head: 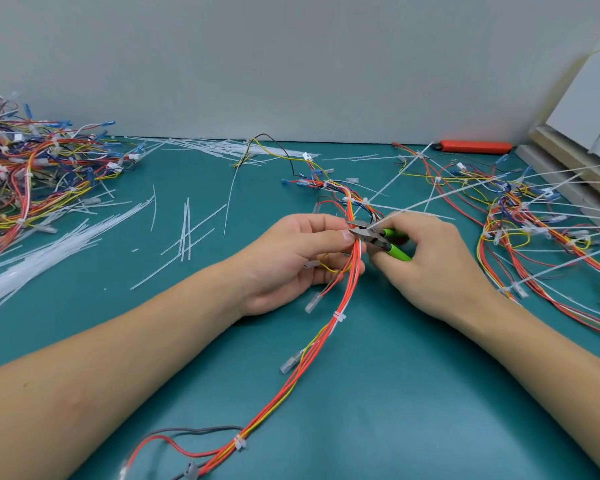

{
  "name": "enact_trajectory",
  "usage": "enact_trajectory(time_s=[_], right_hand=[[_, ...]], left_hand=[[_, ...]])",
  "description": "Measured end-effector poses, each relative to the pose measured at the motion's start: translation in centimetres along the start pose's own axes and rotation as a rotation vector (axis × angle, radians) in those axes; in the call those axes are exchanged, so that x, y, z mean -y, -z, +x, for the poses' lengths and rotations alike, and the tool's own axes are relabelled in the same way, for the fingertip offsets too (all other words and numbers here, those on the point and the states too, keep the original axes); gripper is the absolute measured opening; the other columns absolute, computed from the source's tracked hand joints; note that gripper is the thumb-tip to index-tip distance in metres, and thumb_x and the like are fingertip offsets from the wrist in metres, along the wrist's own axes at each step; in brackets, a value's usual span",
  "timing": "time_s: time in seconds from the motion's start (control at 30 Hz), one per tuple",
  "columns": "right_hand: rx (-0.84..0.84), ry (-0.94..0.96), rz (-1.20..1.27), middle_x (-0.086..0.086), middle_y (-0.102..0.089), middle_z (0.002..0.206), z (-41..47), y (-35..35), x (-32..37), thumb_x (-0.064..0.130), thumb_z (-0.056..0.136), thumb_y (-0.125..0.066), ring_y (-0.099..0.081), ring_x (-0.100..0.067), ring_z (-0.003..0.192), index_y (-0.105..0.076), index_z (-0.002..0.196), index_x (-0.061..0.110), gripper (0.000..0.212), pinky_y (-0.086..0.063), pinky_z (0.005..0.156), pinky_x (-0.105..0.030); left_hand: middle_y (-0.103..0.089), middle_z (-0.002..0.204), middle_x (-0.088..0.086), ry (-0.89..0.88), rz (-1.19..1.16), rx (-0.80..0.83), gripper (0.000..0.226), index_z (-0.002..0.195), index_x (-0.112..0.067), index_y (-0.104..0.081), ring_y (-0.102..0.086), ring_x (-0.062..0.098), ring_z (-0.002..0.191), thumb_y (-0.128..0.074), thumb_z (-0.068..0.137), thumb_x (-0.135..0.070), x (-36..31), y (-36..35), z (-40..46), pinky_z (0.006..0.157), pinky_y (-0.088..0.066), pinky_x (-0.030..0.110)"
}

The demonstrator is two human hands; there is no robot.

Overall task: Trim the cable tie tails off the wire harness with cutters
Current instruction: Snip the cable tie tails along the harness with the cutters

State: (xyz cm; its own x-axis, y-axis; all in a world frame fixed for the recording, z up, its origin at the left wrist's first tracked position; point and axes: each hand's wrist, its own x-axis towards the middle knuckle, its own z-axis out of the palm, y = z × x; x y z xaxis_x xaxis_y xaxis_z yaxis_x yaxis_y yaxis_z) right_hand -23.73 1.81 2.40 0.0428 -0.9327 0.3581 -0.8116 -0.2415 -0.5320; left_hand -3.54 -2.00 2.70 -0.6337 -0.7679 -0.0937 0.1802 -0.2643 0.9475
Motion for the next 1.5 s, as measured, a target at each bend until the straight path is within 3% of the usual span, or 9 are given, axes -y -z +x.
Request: enact_trajectory(time_s=[0.3, 0.4, 0.53, 0.77, 0.9, 1.0, 1.1, 1.3, 1.5], right_hand=[[0.024, -0.075, -0.022, -0.001, -0.054, 0.062, -0.2, -0.23, -0.15, 0.039, 0.08, -0.056, -0.049, -0.023, 0.063, -0.067, 0.082, 0.017, 0.025, -0.05, 0.062, -0.041], [-0.016, -0.029, 0.003, 0.009, -0.064, 0.073, -0.08, -0.14, -0.07, 0.031, 0.082, -0.068, -0.058, -0.015, 0.077, -0.071, 0.084, 0.025, 0.007, -0.051, 0.074, -0.038], [-0.02, 0.033, -0.007, 0.02, -0.07, 0.103, 0.12, -0.15, -0.09, 0.017, 0.084, -0.075, -0.062, -0.013, 0.109, -0.075, 0.102, 0.029, 0.021, -0.045, 0.1, -0.032], [-0.013, -0.002, -0.023, 0.016, -0.07, 0.111, 0.2, -0.33, -0.47, 0.021, 0.086, -0.074, -0.058, -0.018, 0.117, -0.074, 0.109, 0.031, 0.026, -0.044, 0.106, -0.036], [-0.001, 0.005, -0.005, 0.012, -0.07, 0.088, 0.16, -0.2, -0.34, 0.03, 0.085, -0.07, -0.063, -0.016, 0.091, -0.074, 0.095, 0.027, 0.011, -0.052, 0.088, -0.04], [0.03, -0.038, -0.005, 0.001, -0.055, 0.063, 0.08, -0.24, -0.25, 0.051, 0.083, -0.052, -0.05, -0.021, 0.063, -0.064, 0.077, 0.017, 0.036, -0.048, 0.062, -0.041], [0.066, -0.039, -0.027, -0.003, -0.049, 0.058, 0.09, -0.35, -0.3, 0.042, 0.091, -0.057, -0.045, -0.027, 0.06, -0.058, 0.074, 0.013, 0.033, -0.047, 0.059, -0.045], [-0.021, 0.005, 0.033, 0.006, -0.068, 0.079, -0.14, -0.33, -0.32, 0.027, 0.089, -0.072, -0.062, -0.018, 0.078, -0.073, 0.091, 0.022, 0.006, -0.054, 0.078, -0.04], [-0.045, 0.003, 0.027, 0.015, -0.069, 0.112, -0.02, -0.29, -0.26, 0.024, 0.085, -0.074, -0.06, -0.013, 0.116, -0.07, 0.116, 0.027, 0.032, -0.043, 0.104, -0.03]], left_hand=[[-0.073, 0.089, 0.003, -0.002, 0.004, 0.011, 0.012, 0.108, -0.007, -0.063, -0.07, 0.015, 0.072, -0.058, 0.098, -0.008, 0.08, 0.08, -0.01, 0.073, -0.054, 0.027], [-0.073, 0.088, 0.003, -0.002, 0.005, 0.002, 0.015, 0.113, -0.006, -0.061, -0.07, 0.014, 0.071, -0.058, 0.098, -0.007, 0.04, 0.02, -0.04, 0.076, -0.053, 0.03], [-0.074, 0.085, 0.002, 0.002, -0.003, -0.004, 0.013, 0.11, -0.007, -0.062, -0.07, 0.014, 0.07, -0.058, 0.098, -0.007, 0.01, 0.0, 0.0, 0.078, -0.052, 0.032], [-0.073, 0.086, 0.003, -0.001, -0.011, -0.002, 0.022, 0.119, -0.002, -0.058, -0.071, 0.015, 0.071, -0.058, 0.097, -0.006, 0.02, 0.05, -0.04, 0.071, -0.057, 0.026], [-0.073, 0.088, 0.004, -0.003, -0.017, 0.005, 0.016, 0.112, -0.004, -0.06, -0.071, 0.016, 0.071, -0.059, 0.097, -0.007, 0.07, 0.1, 0.02, 0.071, -0.058, 0.025], [-0.072, 0.088, 0.002, -0.006, -0.007, 0.014, 0.019, 0.115, -0.003, -0.06, -0.071, 0.016, 0.072, -0.059, 0.097, -0.008, 0.1, 0.17, 0.02, 0.07, -0.057, 0.024], [-0.072, 0.089, 0.003, -0.005, -0.002, 0.008, 0.02, 0.116, -0.003, -0.059, -0.071, 0.015, 0.073, -0.059, 0.097, -0.008, 0.08, 0.15, 0.01, 0.071, -0.057, 0.025], [-0.072, 0.085, 0.002, -0.002, 0.007, 0.004, 0.021, 0.119, -0.003, -0.058, -0.07, 0.015, 0.072, -0.057, 0.098, -0.007, 0.0, -0.06, -0.13, 0.073, -0.055, 0.026], [-0.074, 0.084, 0.003, 0.001, -0.02, -0.003, 0.014, 0.113, -0.004, -0.06, -0.072, 0.016, 0.071, -0.057, 0.098, -0.006, 0.0, 0.0, -0.07, 0.071, -0.057, 0.026]])
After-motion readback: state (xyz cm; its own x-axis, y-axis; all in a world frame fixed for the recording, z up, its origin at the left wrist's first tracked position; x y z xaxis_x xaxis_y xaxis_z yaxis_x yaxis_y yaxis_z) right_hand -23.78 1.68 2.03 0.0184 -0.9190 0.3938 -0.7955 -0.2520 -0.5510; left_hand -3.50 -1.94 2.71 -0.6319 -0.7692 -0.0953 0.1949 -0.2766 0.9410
